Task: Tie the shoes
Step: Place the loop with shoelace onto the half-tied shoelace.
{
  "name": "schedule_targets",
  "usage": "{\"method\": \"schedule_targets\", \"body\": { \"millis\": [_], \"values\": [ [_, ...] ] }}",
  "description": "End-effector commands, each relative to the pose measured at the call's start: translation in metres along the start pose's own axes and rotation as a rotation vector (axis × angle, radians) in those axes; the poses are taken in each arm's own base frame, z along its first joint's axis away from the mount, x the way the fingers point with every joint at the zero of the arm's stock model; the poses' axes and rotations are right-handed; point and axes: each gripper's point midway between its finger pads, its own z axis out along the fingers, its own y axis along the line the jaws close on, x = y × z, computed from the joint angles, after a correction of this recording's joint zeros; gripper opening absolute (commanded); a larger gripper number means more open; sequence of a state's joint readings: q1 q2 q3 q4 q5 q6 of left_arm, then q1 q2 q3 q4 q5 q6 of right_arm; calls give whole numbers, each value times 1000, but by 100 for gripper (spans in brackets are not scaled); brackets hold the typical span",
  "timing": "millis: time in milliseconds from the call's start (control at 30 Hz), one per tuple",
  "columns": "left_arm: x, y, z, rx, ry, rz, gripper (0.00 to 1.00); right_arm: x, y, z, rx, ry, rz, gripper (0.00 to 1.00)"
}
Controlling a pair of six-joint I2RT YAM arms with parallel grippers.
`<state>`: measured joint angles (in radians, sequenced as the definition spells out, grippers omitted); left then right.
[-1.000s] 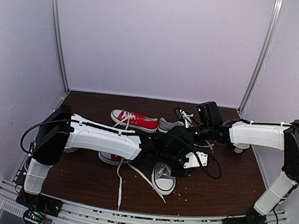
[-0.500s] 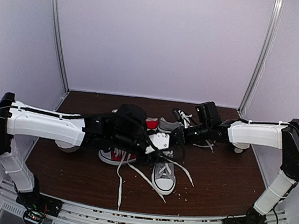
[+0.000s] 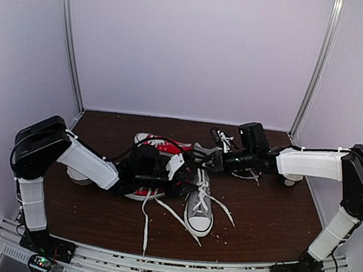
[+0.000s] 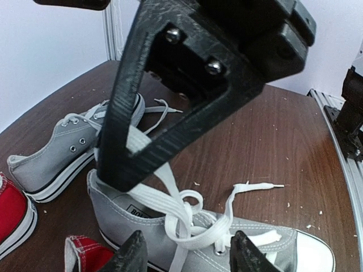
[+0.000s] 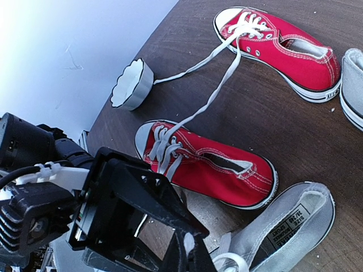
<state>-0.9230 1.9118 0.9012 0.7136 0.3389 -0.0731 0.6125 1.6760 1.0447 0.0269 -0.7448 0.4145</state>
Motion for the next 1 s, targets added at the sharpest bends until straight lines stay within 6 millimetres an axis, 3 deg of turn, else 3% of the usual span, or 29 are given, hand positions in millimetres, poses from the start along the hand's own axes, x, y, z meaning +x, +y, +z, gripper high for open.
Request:
{"method": "schedule_targets", "body": {
  "millis": [0, 100, 167, 267, 467, 600, 767, 967],
  "values": [
    [-39, 3, 6, 18, -184, -40, 51, 3, 4, 3, -20, -6, -4, 2],
    [-33, 6, 11, 8, -146, -37, 49, 3, 3, 3, -16, 1, -3, 6],
    [-27, 10, 12, -16, -117, -27, 47, 4, 3, 3, -9, 9, -5, 19],
    [-21, 14, 12, -42, -91, -25, 48, 3, 0, 0, 27, 30, -21, 29],
    [-20, 13, 21, -15, -62, -23, 55, -10, 2, -10, 95, 66, -63, 38],
    [-22, 20, 10, -51, -102, -38, 55, -16, -3, -27, 146, 53, -49, 41],
    [-14, 23, -1, -56, -113, -41, 60, 13, -34, -32, 262, 162, 27, 42],
    [-2, 20, 4, -26, -90, -38, 61, 34, -37, -20, 219, 219, 78, 46]
  ]
}}
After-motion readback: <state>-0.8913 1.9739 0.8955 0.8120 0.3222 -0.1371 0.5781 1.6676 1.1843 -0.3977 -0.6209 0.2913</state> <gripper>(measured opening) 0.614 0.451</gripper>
